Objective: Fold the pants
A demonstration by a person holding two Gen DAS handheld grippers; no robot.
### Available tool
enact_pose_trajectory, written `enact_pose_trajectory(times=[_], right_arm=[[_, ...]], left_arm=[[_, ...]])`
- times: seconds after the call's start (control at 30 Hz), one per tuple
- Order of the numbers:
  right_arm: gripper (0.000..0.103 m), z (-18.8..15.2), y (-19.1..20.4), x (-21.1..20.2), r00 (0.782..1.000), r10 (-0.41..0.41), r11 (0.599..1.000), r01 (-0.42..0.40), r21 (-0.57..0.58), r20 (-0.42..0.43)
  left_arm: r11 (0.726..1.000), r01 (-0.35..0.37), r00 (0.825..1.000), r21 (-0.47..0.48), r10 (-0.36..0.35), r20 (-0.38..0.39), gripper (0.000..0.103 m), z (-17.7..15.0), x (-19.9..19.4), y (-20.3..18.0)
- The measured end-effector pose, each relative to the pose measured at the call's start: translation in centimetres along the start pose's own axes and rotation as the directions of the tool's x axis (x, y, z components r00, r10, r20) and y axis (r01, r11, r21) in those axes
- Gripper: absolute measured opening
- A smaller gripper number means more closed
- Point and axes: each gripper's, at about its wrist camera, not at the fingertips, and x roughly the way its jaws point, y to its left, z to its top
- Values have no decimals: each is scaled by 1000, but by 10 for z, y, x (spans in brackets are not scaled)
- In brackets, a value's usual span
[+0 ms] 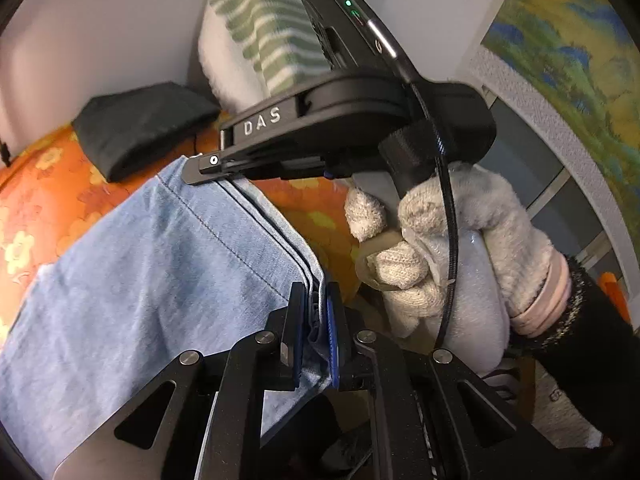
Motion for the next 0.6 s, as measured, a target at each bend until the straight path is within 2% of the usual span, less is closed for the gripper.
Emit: enact_pose_trajectory(times=[0.13,0.17,0.23,0.3,0.37,0.47,0.6], right_arm=[[6,-3,-20,12,1000,-13,1000,13,8,-22],[6,-4,-26,15,999,-20,1000,20,7,-28],[8,-4,-36,22,998,-21,999,22,24,-54],[18,-3,-47,26,997,-36,998,40,52,-70],[20,-3,-58,24,996,-74,995,77,64,-52],[20,-4,-77,15,996,-85,990,88,106,-32],[21,-5,-82,-2,995,-101,990,99,102,12]], left_arm=[[1000,14,999,-28,-15,-47,9,0,13,2],[999,12,999,-33,-13,-53,14,3,15,1],[999,30,998,-27,-31,-52,15,0,14,-6],[1000,12,999,-12,-12,-48,21,-4,1,-6],[1000,0,999,-12,-1,-40,30,-8,-12,-1],[996,-86,996,19,86,-6,31,-25,-33,16],[981,-178,984,-75,179,8,31,-54,-68,64]])
